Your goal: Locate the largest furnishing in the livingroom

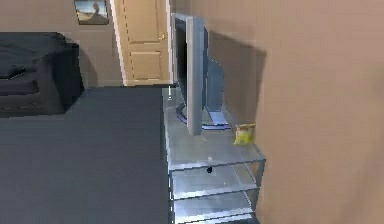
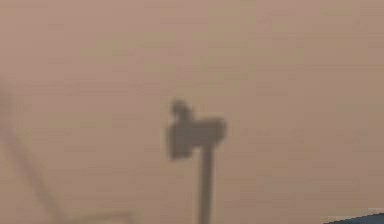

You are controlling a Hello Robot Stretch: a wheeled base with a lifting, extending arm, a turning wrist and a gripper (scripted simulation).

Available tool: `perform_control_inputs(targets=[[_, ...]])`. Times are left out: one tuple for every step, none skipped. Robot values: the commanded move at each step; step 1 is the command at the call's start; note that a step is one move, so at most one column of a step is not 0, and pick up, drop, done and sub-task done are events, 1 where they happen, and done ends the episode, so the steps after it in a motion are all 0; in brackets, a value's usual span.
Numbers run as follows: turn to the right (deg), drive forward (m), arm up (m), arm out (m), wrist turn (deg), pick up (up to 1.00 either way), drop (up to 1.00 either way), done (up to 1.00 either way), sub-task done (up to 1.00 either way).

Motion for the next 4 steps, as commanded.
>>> perform_control_inputs(targets=[[0.0, 0.10, 0.00, 0.00, 0.0, 0.00, 0.00, 0.00, 0.00], [-45.0, 0.00, 0.00, 0.00, 0.0, 0.00, 0.00, 0.00, 0.00], [-33.0, 0.00, 0.00, 0.00, 0.0, 0.00, 0.00, 0.00, 0.00], [0.0, 0.35, 0.00, 0.00, 0.0, 0.00, 0.00, 0.00, 0.00]])
